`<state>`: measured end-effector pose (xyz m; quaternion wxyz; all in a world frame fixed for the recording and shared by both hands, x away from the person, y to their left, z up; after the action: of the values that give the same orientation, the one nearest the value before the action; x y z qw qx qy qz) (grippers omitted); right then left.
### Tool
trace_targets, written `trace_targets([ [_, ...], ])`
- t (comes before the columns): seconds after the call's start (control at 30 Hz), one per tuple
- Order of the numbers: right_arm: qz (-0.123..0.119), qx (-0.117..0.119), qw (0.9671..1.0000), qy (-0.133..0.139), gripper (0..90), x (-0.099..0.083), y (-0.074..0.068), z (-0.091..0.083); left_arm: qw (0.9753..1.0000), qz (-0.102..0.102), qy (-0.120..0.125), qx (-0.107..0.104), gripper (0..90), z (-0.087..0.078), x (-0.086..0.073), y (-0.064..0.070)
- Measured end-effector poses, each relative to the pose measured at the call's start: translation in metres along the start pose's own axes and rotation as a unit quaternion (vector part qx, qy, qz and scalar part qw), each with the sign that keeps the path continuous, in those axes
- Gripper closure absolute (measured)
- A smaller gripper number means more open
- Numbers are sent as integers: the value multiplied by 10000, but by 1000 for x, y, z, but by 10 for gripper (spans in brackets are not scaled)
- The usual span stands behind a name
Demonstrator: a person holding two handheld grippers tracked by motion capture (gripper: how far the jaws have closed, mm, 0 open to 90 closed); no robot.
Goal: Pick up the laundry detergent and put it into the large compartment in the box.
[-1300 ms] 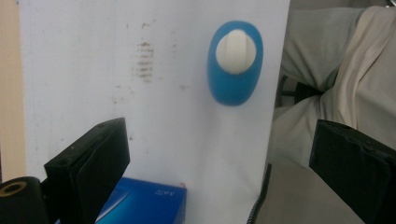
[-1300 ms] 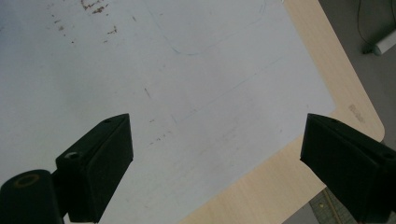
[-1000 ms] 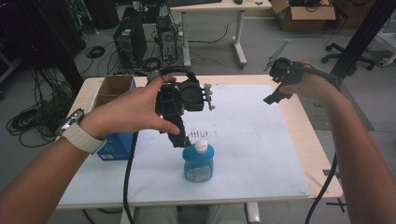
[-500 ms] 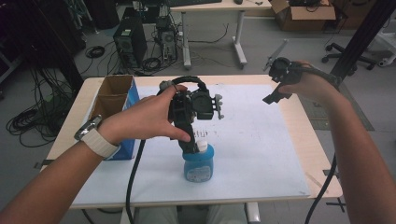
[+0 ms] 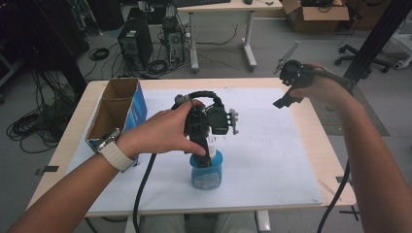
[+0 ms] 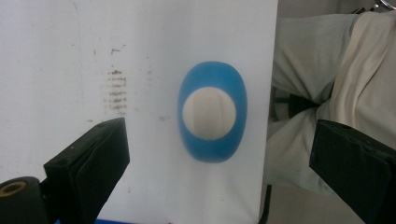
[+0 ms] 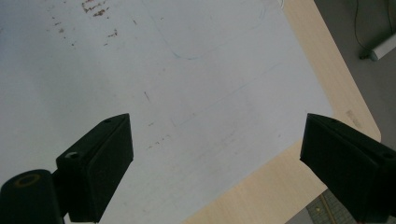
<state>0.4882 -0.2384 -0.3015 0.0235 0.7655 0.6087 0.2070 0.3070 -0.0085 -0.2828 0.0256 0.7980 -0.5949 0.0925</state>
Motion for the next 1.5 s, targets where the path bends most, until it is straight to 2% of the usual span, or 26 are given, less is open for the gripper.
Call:
trace_targets([
  [0.47, -13, 12, 10000, -9, 92, 3, 1, 2, 10000, 18, -9, -73, 54, 21, -1, 0],
  [0.93, -68, 11, 10000, -7, 92, 10, 2, 3, 10000, 9, -66, -24, 55, 39, -2, 0],
  [1.1, -80, 13, 10000, -13, 92, 10, 2, 3, 9999, 26, -82, 60, 56, 45, -4, -2],
  [1.5, -74, 5, 10000, 12, 92, 12, 1, 3, 9999, -50, -96, 11, 57, 59, -7, -4],
])
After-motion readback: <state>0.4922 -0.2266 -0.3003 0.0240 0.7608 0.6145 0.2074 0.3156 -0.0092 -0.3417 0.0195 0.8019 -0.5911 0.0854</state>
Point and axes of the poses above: each handheld gripper's, and its own axes: z roughly forward along the jaws, x roughly out of its top, y roughly to its right, the point moved 8 cm from there along z, roughly forward along the jaws, and after that the axes turned 13 degrees about -z, right-handed, at the moved point
